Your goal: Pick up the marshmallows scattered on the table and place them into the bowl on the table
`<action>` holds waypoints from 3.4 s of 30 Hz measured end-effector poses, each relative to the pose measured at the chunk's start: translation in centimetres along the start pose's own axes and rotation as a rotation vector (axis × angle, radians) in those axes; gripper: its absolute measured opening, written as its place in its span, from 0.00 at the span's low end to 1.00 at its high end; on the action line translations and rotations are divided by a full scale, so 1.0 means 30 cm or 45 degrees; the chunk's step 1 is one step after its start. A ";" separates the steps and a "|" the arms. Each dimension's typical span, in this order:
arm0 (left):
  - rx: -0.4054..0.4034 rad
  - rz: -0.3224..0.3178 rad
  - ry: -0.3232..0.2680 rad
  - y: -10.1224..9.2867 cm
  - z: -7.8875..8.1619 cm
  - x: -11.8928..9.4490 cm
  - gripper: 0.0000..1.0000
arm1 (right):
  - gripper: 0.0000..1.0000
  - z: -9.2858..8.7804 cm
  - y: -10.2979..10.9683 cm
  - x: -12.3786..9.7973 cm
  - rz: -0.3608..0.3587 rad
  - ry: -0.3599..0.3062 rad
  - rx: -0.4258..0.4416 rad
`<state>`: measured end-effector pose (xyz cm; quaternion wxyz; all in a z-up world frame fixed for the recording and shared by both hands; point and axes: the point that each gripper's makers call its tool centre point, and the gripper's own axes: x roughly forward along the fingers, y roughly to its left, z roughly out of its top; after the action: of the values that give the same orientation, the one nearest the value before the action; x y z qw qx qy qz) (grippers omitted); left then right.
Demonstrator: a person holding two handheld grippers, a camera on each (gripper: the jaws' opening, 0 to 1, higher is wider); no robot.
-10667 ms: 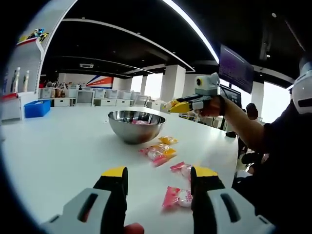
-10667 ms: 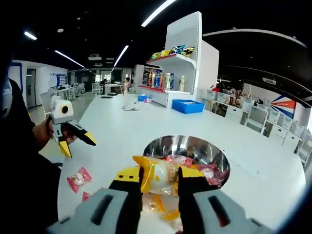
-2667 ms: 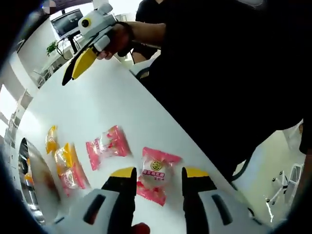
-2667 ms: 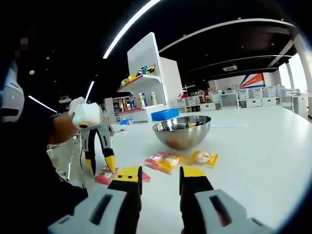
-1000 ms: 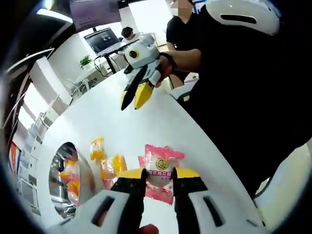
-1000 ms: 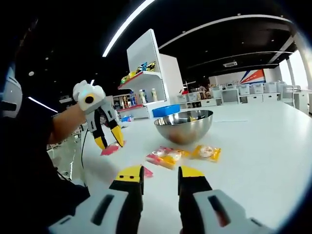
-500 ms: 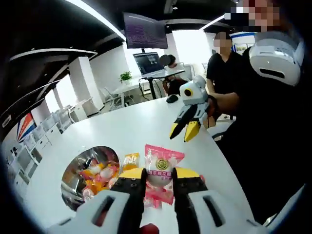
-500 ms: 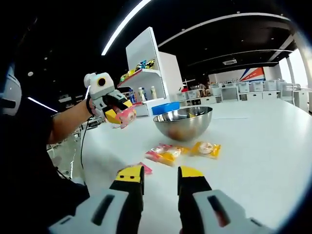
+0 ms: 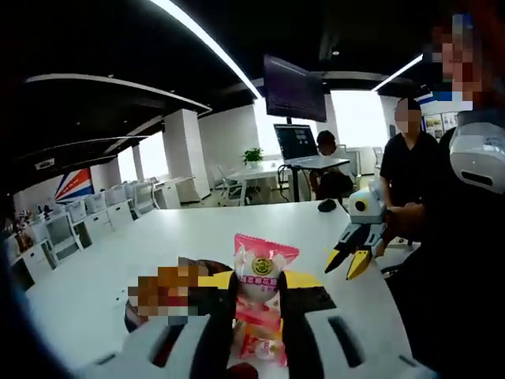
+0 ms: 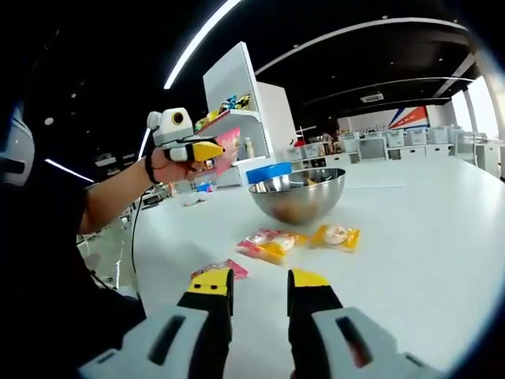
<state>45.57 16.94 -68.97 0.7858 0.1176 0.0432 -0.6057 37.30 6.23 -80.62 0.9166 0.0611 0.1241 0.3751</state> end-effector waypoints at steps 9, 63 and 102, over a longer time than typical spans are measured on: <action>-0.087 0.135 -0.090 0.087 0.030 -0.001 0.22 | 0.27 -0.011 -0.005 0.004 0.003 0.008 0.009; -0.509 0.902 0.141 0.453 -0.252 0.030 0.22 | 0.26 -0.030 -0.018 -0.002 -0.002 0.021 0.019; -0.471 0.846 0.055 0.396 -0.186 -0.099 0.55 | 0.26 -0.038 -0.001 0.016 0.015 0.033 0.018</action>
<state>56.63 23.89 -72.18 0.9461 -0.0058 0.1279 -0.2974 37.35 6.56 -81.81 0.9123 0.0635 0.1385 0.3802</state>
